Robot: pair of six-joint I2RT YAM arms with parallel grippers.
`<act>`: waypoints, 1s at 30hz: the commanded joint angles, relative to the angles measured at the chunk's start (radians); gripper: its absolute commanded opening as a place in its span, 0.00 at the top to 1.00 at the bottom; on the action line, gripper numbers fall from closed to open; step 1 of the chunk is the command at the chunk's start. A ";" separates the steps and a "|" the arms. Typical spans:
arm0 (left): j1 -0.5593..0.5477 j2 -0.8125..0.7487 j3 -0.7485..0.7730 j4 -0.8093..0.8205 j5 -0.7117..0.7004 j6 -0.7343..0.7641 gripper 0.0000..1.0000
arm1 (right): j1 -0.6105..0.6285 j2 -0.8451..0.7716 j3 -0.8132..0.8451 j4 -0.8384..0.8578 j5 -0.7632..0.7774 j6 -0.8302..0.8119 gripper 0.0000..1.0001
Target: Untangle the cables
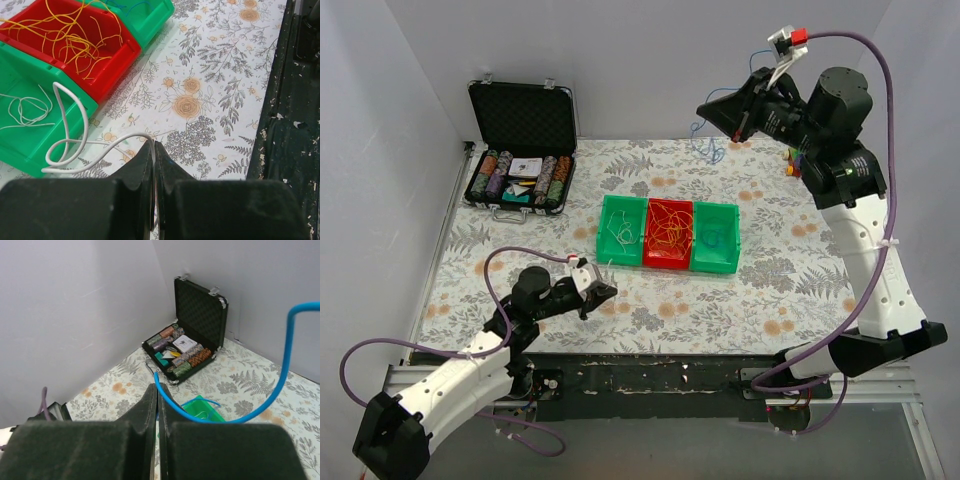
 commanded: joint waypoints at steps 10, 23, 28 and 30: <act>0.005 0.027 0.303 -0.090 0.048 0.044 1.00 | -0.043 -0.104 -0.392 0.079 0.139 -0.116 0.99; 0.005 0.204 0.501 -0.097 -0.042 0.131 1.00 | -0.088 -0.095 -0.491 0.081 0.223 -0.160 0.99; 0.005 0.346 0.576 -0.113 -0.134 0.158 1.00 | -0.101 -0.093 -0.562 0.110 0.251 -0.162 0.99; 0.006 0.401 0.596 -0.088 -0.162 0.165 1.00 | -0.104 -0.096 -0.589 0.121 0.263 -0.163 0.99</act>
